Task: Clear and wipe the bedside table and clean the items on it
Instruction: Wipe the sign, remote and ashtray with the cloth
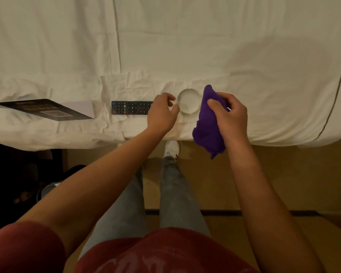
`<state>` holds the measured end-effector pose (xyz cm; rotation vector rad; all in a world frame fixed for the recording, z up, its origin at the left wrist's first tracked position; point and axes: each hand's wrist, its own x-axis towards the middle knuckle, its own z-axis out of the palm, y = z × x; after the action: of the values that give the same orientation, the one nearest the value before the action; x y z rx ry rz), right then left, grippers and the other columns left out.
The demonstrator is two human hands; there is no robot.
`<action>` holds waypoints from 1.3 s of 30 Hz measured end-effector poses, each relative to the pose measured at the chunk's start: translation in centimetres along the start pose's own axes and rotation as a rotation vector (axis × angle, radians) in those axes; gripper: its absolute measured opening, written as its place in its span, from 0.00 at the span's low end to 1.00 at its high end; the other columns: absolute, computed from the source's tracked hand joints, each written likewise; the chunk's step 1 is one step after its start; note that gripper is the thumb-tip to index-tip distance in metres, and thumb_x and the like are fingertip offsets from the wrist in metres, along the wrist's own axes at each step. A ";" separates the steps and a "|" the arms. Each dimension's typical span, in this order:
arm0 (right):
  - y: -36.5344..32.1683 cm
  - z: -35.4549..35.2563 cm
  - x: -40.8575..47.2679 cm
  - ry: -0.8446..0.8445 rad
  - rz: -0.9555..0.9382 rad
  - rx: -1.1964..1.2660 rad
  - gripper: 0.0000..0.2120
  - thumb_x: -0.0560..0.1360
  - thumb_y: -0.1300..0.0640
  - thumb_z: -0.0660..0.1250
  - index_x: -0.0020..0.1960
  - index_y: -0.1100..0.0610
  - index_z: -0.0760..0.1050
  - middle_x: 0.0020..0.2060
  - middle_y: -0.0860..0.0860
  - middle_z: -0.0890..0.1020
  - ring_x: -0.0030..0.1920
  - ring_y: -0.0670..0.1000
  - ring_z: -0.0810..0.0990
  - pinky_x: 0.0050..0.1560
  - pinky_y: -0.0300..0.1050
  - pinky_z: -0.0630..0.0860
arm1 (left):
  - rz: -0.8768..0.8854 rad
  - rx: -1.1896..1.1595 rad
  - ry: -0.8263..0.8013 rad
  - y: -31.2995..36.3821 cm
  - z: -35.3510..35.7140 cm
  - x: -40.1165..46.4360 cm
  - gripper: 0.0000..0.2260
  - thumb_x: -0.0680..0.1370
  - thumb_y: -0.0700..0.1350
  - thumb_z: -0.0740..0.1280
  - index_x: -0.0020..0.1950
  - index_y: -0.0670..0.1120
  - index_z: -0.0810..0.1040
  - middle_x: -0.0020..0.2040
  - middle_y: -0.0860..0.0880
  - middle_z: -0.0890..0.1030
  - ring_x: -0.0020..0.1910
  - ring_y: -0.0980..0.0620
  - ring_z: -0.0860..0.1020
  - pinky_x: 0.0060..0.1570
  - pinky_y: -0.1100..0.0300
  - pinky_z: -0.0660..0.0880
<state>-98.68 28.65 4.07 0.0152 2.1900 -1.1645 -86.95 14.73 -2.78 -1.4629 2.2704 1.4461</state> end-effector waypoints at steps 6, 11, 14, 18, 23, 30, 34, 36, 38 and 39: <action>1.8 -2.6 0.3 0.020 0.038 -0.001 0.12 0.73 0.45 0.73 0.56 0.41 0.82 0.50 0.37 0.84 0.48 0.37 0.82 0.43 0.35 0.77 | 0.056 0.283 -0.057 1.6 3.8 1.9 0.19 0.81 0.50 0.63 0.71 0.45 0.71 0.65 0.44 0.74 0.54 0.44 0.79 0.50 0.49 0.79; 3.4 -3.6 0.6 0.030 0.066 0.010 0.13 0.72 0.46 0.73 0.56 0.43 0.83 0.50 0.41 0.84 0.51 0.44 0.84 0.46 0.42 0.80 | 0.048 0.364 0.056 1.2 4.5 3.0 0.15 0.80 0.46 0.65 0.64 0.45 0.68 0.58 0.44 0.77 0.47 0.39 0.81 0.39 0.50 0.73; 3.9 -3.7 0.7 0.011 0.075 0.015 0.14 0.72 0.45 0.73 0.56 0.43 0.83 0.50 0.40 0.84 0.51 0.43 0.83 0.47 0.40 0.79 | 0.004 0.424 0.032 0.6 4.2 3.6 0.15 0.79 0.47 0.64 0.64 0.46 0.68 0.53 0.44 0.81 0.47 0.39 0.81 0.40 0.50 0.73; 3.8 -3.6 0.9 -0.016 0.064 0.003 0.14 0.73 0.46 0.72 0.58 0.44 0.82 0.52 0.40 0.84 0.52 0.41 0.82 0.48 0.40 0.80 | 0.089 0.506 -0.002 0.5 3.4 4.2 0.12 0.82 0.46 0.60 0.64 0.45 0.71 0.51 0.43 0.81 0.48 0.38 0.80 0.42 0.49 0.74; 3.9 -3.4 0.6 -0.023 0.083 0.009 0.14 0.73 0.45 0.72 0.58 0.43 0.82 0.52 0.40 0.84 0.53 0.43 0.83 0.49 0.42 0.81 | 0.189 0.417 0.012 0.8 2.5 3.8 0.10 0.82 0.43 0.61 0.63 0.41 0.73 0.61 0.41 0.76 0.47 0.36 0.79 0.44 0.44 0.78; 3.8 -3.2 0.0 0.004 0.127 0.071 0.10 0.73 0.46 0.73 0.55 0.40 0.83 0.50 0.39 0.85 0.51 0.42 0.84 0.49 0.43 0.82 | 0.258 0.152 -0.010 0.9 1.2 1.6 0.20 0.80 0.37 0.60 0.72 0.47 0.72 0.60 0.43 0.81 0.54 0.44 0.80 0.52 0.52 0.76; 2.5 -2.5 0.1 0.025 0.147 0.139 0.08 0.73 0.45 0.74 0.52 0.40 0.83 0.48 0.39 0.86 0.48 0.42 0.85 0.46 0.42 0.82 | 0.295 -0.030 -0.019 0.9 -0.2 -0.3 0.27 0.79 0.33 0.57 0.77 0.50 0.69 0.68 0.46 0.77 0.51 0.46 0.82 0.53 0.50 0.81; 1.5 -1.8 0.2 0.011 0.117 0.153 0.10 0.72 0.45 0.74 0.53 0.42 0.83 0.50 0.41 0.86 0.50 0.44 0.86 0.46 0.42 0.82 | 0.204 -0.192 -0.082 1.1 -1.0 -1.1 0.29 0.79 0.31 0.56 0.77 0.53 0.69 0.69 0.51 0.73 0.40 0.50 0.84 0.42 0.49 0.84; 0.4 -0.9 0.1 -0.026 0.076 0.180 0.10 0.72 0.47 0.74 0.54 0.43 0.83 0.51 0.43 0.87 0.51 0.46 0.86 0.47 0.42 0.82 | 0.114 -0.338 -0.170 1.4 -1.7 -1.9 0.31 0.78 0.30 0.55 0.76 0.56 0.70 0.69 0.49 0.73 0.39 0.51 0.83 0.35 0.52 0.84; -0.2 -0.4 -0.1 -0.051 0.054 0.185 0.11 0.72 0.48 0.74 0.54 0.43 0.83 0.51 0.43 0.87 0.51 0.47 0.86 0.46 0.42 0.82 | 0.076 -0.405 -0.205 1.5 -2.1 -2.4 0.31 0.78 0.31 0.55 0.76 0.56 0.70 0.68 0.46 0.73 0.41 0.50 0.83 0.34 0.54 0.83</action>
<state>-98.91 28.88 4.40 0.1208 2.0188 -1.3183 -85.95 14.93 0.60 -1.2462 2.0120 2.0664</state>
